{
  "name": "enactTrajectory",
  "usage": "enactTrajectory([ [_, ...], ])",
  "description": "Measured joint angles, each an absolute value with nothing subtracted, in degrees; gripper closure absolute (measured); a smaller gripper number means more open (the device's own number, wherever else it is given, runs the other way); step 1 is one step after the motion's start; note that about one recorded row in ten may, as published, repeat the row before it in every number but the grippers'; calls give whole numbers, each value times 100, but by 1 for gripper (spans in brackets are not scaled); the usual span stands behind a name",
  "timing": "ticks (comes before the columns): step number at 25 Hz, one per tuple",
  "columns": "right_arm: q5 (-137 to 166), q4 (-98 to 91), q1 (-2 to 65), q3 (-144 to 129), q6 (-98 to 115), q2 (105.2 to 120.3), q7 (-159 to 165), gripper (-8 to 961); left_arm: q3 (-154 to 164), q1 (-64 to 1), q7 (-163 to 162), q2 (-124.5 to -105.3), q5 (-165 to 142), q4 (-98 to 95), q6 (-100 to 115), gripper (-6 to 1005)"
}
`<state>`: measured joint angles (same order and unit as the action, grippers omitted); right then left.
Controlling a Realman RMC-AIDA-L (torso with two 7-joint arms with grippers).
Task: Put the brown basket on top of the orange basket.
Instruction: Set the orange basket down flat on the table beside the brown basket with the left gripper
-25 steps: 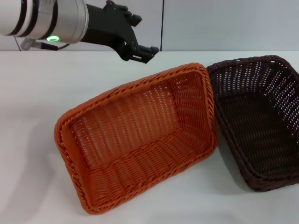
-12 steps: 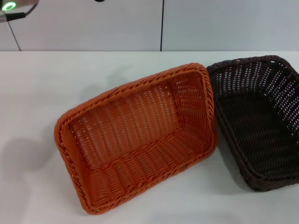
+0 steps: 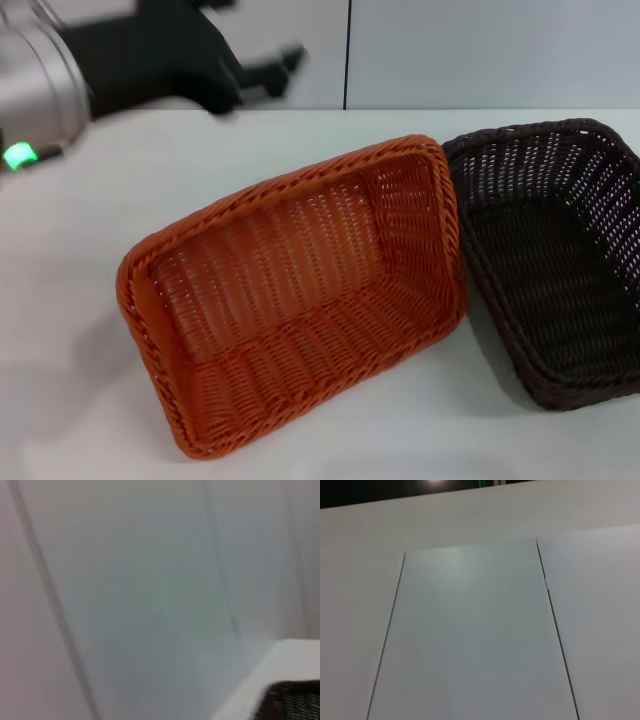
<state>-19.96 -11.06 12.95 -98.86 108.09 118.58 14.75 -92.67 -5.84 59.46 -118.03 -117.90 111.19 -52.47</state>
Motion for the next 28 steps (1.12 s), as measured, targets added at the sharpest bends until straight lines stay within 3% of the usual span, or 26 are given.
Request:
enactTrajectory([
  [5, -1996, -1092, 1368, -9887, 10647, 11856, 1473, 130, -8592, -286, 6158, -11804, -11804, 11236, -5226, 214],
  [13, -1996, -1107, 1389, -9771, 10633, 11858, 1470, 130, -8277, -408, 6249, -11808, -11861, 10663, -5210, 214],
  [19, -1996, -1077, 1398, -9755, 10585, 11866, 1467, 130, -8283, -937, 6291, -11811, -11839, 9588, -4912, 214],
  [24, -1996, -1100, 1411, -9742, 10578, 11861, 1467, 131, -8583, -1657, 6476, -11814, -11839, 8574, -4738, 213],
  [25, -1996, -1100, 1427, -9739, 10577, 11859, 1467, 131, -8693, -2070, 6579, -11816, -11835, 8020, -4590, 213],
  [28, -1996, -1115, 1434, -9738, 10580, 11859, 1467, 131, -8734, -2219, 6641, -11815, -11836, 7810, -4504, 213],
])
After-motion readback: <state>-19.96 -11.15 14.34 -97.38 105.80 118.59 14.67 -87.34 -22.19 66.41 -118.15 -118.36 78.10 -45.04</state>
